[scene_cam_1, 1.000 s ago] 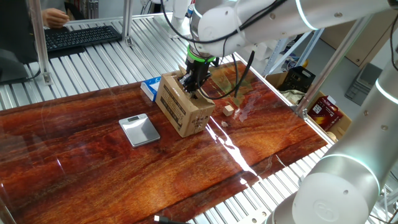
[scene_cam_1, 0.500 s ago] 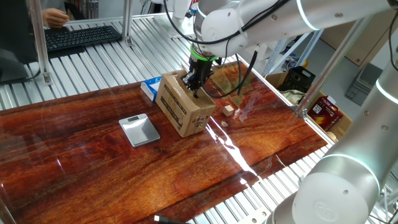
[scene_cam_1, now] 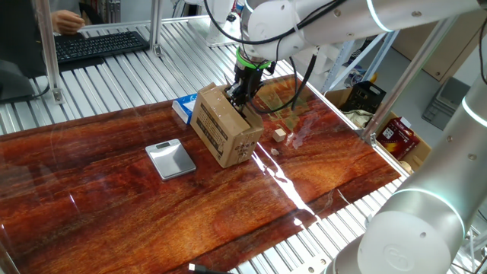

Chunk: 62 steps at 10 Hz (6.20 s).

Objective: Open a box

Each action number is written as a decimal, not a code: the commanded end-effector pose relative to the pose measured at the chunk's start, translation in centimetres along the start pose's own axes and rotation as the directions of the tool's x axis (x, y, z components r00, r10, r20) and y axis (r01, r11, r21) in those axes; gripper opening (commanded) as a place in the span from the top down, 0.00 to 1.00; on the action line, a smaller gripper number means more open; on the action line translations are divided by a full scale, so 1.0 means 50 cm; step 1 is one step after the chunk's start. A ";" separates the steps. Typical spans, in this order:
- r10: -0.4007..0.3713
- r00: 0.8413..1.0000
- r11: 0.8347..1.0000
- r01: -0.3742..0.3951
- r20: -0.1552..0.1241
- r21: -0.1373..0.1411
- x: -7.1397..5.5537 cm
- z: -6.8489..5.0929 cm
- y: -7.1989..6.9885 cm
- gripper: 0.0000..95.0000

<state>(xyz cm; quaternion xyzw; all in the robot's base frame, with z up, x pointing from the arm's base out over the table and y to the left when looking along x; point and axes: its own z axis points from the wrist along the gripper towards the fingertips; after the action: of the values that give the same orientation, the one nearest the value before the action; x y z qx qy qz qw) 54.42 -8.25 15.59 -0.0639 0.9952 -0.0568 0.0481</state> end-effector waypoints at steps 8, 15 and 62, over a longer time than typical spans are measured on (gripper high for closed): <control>-0.050 0.999 0.999 0.050 -0.019 -0.010 -0.014 -0.021 -0.055 1.00; -0.121 0.992 0.993 0.121 -0.024 0.002 -0.010 -0.011 -0.088 1.00; 0.009 0.999 0.986 -0.016 -0.044 -0.165 -0.014 0.018 -0.124 1.00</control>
<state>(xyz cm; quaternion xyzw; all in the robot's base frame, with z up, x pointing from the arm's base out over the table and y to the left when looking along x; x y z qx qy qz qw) 55.93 -14.19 15.47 -0.0595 0.9977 0.0261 0.0214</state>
